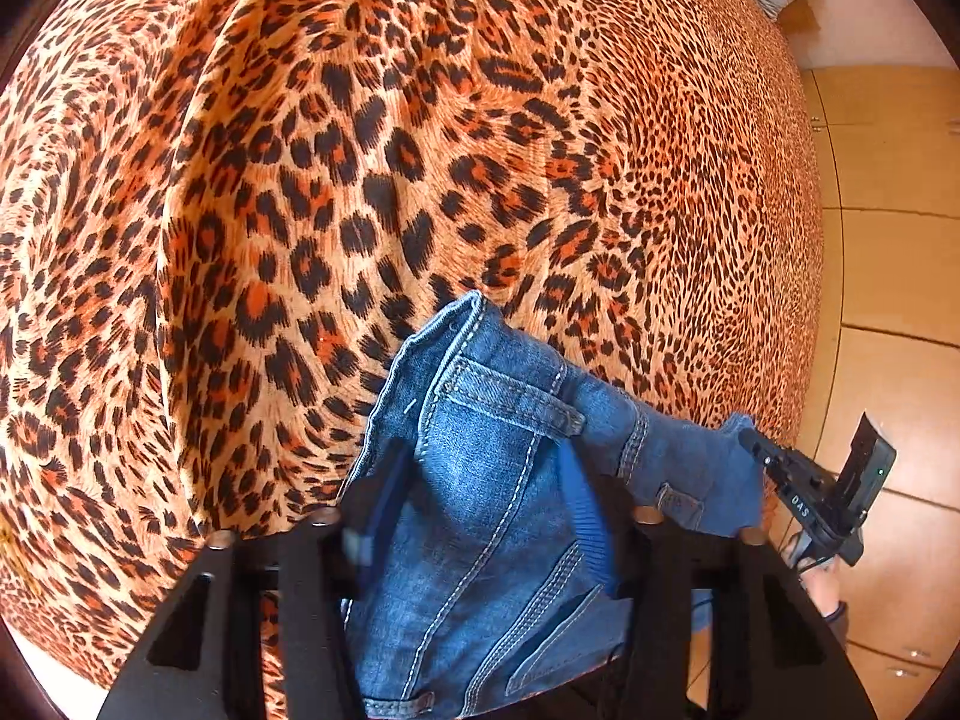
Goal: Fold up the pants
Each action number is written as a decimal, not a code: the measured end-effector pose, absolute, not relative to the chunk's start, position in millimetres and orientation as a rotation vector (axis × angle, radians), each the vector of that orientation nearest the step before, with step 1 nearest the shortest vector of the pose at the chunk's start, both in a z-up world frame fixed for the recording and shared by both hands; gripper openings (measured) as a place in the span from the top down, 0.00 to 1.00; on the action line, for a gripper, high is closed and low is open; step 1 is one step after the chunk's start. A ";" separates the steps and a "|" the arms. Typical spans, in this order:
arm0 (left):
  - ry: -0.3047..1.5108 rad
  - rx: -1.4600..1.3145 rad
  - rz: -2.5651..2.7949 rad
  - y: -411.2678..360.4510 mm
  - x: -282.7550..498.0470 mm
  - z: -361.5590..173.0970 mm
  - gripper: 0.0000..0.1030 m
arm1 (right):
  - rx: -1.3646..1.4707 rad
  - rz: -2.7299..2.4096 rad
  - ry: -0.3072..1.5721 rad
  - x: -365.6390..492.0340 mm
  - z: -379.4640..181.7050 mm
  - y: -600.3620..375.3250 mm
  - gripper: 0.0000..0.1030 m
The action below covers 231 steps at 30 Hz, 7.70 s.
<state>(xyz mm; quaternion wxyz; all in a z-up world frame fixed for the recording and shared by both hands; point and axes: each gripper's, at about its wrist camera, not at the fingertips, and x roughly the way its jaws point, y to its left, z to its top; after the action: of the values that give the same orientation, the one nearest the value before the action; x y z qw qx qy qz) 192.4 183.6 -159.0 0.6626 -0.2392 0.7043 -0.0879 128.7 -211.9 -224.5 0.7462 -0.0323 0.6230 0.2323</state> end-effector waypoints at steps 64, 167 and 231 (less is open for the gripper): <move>1.653 -0.036 -0.285 -70.9 120.0 -125.0 0.62 | 0.863 0.057 1.237 -148.6 -258.5 -523.3 0.92; 1.690 1.351 -1.639 -524.0 90.9 -296.8 0.60 | 1.879 0.042 0.140 -282.6 -388.6 -431.2 0.34; 1.423 -0.682 0.037 -1.3 30.1 -183.8 0.50 | -0.006 1.140 1.219 92.8 -224.7 -199.7 0.45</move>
<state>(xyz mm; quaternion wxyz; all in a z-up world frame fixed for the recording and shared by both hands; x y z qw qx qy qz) 30.1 -1.3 -183.8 0.7043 -0.3065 0.6401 0.0165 92.8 -199.7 -224.7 0.6718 -0.0026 0.5411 0.5059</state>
